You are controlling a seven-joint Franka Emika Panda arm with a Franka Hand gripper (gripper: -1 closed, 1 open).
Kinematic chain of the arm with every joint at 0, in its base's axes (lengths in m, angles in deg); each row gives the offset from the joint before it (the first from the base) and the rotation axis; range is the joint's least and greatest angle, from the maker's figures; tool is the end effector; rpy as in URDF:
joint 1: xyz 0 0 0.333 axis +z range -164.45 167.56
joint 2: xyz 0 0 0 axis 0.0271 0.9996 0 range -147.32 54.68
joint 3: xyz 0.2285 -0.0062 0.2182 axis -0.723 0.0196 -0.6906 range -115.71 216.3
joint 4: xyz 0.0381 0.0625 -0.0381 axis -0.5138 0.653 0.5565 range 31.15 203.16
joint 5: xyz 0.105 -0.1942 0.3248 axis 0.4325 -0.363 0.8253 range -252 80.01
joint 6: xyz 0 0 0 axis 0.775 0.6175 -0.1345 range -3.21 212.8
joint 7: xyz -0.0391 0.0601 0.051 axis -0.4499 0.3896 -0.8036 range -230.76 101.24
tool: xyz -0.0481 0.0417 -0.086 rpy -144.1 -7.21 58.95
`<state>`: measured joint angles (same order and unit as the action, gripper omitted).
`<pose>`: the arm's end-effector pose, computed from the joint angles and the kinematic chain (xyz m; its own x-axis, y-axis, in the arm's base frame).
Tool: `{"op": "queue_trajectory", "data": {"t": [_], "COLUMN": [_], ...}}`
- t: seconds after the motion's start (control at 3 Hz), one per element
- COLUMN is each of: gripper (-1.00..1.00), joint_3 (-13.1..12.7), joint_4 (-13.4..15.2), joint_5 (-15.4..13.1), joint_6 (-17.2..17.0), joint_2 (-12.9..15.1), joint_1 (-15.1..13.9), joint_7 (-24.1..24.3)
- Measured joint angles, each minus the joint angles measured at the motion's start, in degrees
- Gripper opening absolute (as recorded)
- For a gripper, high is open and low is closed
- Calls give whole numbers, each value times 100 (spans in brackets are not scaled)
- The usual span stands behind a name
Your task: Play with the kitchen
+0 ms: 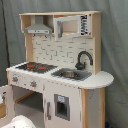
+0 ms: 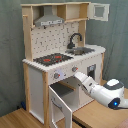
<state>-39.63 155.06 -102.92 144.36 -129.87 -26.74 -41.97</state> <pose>0.1994 0.5211 0.3375 0.1388 0.9725 0.1870 -0.0822 -0.1769 0.9808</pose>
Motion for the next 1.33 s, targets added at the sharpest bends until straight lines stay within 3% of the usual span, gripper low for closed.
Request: {"op": "queue_trajectory", "data": {"t": [0.33,1.33], "gripper": [100,100], "joint_3": [214,1347], "joint_4": [-176,-96], "joint_5": [-32,-309], "joint_6": [-243,-1423], "joint_2": [-29,-85], "joint_1": [441,1167], "joint_7": [-77,-965]}}
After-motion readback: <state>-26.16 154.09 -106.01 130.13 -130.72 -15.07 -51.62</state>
